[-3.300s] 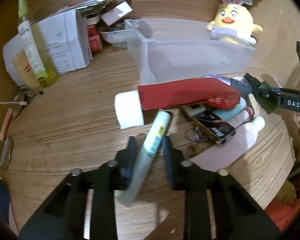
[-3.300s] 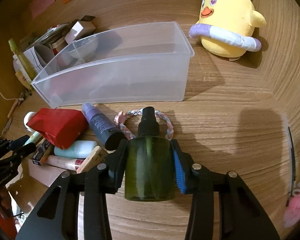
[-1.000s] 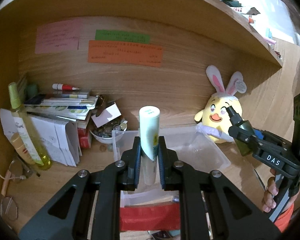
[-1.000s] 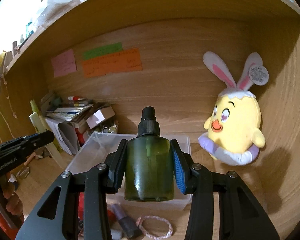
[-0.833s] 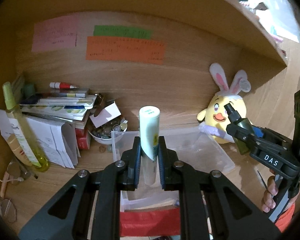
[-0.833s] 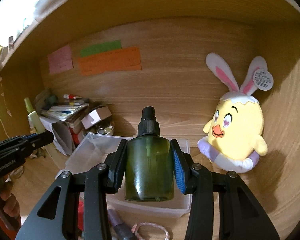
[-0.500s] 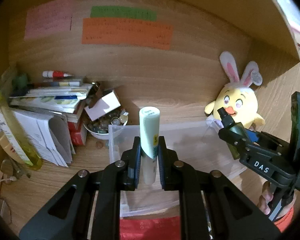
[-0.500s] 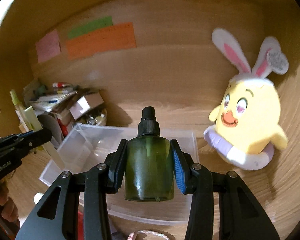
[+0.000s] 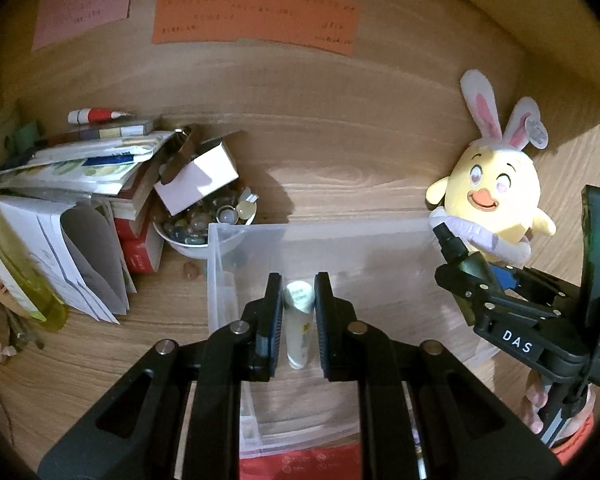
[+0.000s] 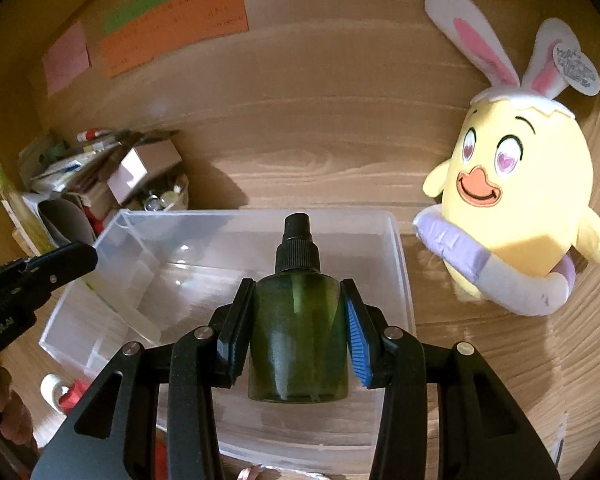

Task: Organize objects
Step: 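Carry the tube into the clear bin and open the left tool while the right tool carries the bottle, then lower the spray bottle into the clear bin and open the right tool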

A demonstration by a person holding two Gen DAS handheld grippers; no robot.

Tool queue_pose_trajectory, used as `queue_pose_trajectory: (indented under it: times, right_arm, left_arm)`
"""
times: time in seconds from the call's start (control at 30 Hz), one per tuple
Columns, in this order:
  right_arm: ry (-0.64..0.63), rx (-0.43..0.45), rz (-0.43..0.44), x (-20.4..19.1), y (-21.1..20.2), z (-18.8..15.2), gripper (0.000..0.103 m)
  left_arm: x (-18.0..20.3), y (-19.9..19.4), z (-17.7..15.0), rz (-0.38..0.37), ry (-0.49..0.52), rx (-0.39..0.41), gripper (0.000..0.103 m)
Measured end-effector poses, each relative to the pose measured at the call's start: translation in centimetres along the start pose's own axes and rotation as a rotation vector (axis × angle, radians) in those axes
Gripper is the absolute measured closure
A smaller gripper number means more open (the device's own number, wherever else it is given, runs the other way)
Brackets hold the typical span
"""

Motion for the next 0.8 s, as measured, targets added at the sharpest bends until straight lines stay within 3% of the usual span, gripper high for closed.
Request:
queue_pose_trajectory:
  times: [0.33,0.4,0.47,0.8]
  right_arm:
    - [-0.046,-0.065,0.0,-1.2,1.7,-1.0,0.065]
    - [-0.058,-0.081,0.003,-1.4,2.0,-1.2,0.065]
    - [-0.066,-0.096,0.005,-1.5,2.3,-1.4,0.065]
    - [-0.083,-0.126,0.007,-2.1,2.8,-2.1,0.065]
  left_arm:
    - [-0.6,1.7,-0.8,-0.003,-0.025,-0.071,0.087]
    - [-0.3,1.7,-0.9,-0.004,-0.019,-0.078,0.074]
    - [-0.1,1.7,-1.0,-0.002,-0.013,-0.074,0.069]
    - [0.2,1.1,-0.9,-0.014,-0.006,-0.071,0.051]
Point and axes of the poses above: each gripper's, at about its wrist camera, not at the fingertips, and y roughly the way its jaws point, x to its right, z to its top, the point moved 7 cm from there along y, roughly the way its jaws point
